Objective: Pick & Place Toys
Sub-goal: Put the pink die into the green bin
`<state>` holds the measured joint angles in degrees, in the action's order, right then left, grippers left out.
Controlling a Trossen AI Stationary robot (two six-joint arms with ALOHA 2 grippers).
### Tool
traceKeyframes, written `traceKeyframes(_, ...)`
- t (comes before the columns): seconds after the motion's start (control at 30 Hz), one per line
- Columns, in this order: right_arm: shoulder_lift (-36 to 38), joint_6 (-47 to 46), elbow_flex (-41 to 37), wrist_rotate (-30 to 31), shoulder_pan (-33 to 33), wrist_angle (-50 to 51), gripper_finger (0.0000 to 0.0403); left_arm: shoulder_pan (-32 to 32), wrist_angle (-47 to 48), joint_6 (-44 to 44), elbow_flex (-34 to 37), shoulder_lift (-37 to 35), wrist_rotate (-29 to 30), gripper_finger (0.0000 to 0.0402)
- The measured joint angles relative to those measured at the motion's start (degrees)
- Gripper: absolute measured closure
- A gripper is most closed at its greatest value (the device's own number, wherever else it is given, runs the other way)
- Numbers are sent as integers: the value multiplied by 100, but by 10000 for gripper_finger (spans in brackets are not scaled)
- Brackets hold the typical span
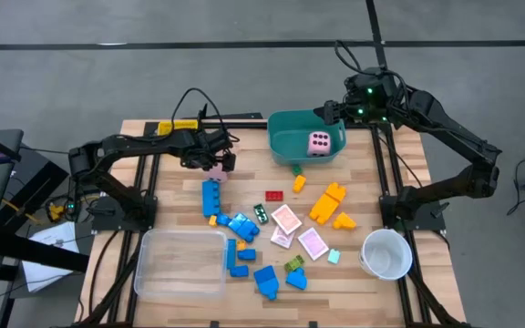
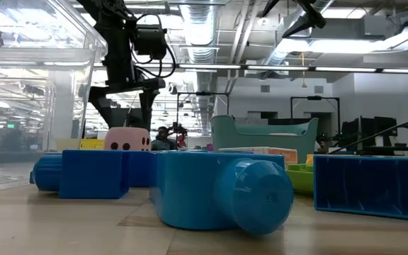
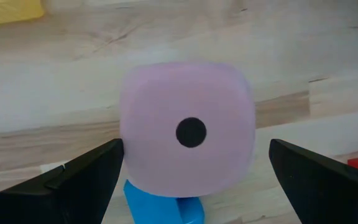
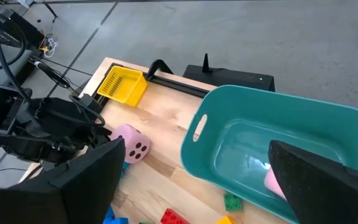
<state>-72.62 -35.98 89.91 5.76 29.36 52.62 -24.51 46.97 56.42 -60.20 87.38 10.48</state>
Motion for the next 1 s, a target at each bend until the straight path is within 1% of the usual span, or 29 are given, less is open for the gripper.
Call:
traceKeyframes(0.43, 0, -30, 2, -62, -4, -2, 17, 0, -158, -92, 0, 516, -31, 4)
traceKeyframes(0.8, 0, -44, 2, -131, -4, -9, 17, -31, -259, -106, 0, 541, 174, 5)
traceKeyframes(0.9, 0, -44, 2, -131, -4, -26, 17, -31, -264, -151, 0, 541, 177, 21)
traceKeyframes(1.0, 0, -45, 2, -131, -4, -123, 17, -31, -265, -216, 0, 539, 171, 52)
